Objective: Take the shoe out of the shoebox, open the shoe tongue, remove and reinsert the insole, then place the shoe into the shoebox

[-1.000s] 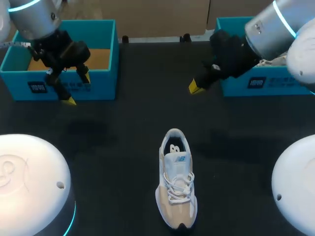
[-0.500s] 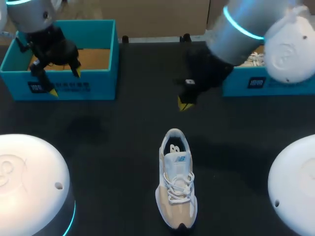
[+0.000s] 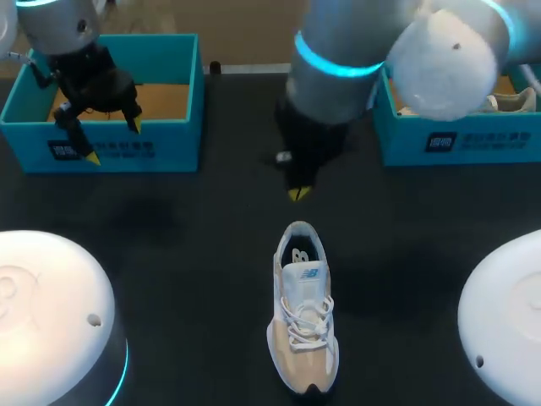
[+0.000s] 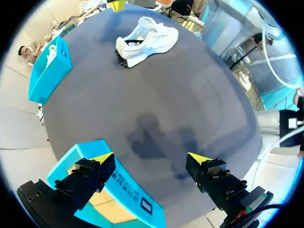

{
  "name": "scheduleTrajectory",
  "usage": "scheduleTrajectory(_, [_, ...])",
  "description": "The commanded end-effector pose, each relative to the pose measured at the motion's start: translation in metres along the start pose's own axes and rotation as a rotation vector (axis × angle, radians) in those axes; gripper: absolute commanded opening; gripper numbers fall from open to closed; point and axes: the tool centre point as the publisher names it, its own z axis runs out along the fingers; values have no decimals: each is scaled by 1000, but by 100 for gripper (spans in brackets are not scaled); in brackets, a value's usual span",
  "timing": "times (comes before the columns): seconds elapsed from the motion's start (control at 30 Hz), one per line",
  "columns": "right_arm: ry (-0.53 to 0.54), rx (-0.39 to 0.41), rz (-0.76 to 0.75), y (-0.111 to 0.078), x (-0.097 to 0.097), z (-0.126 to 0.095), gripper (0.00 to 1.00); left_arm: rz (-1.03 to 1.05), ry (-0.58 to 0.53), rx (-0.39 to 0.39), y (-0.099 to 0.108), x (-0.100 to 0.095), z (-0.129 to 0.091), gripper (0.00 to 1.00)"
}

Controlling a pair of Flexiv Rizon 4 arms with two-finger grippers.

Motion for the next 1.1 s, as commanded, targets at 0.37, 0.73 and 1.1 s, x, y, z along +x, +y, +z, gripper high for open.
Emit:
scheduleTrajectory(0.37, [-321, -24, 55, -9, 15, 23, 0, 17, 22, 23, 11, -9, 2, 100])
scheduleTrajectory(0.73, [-357, -63, 38, -24, 5, 59, 0, 123, -22, 60, 30, -5, 2, 100])
scheduleTrajectory(1.1, [-335, -69, 40, -28, -11, 94, 0, 187, 13, 47, 68, -28, -5, 100])
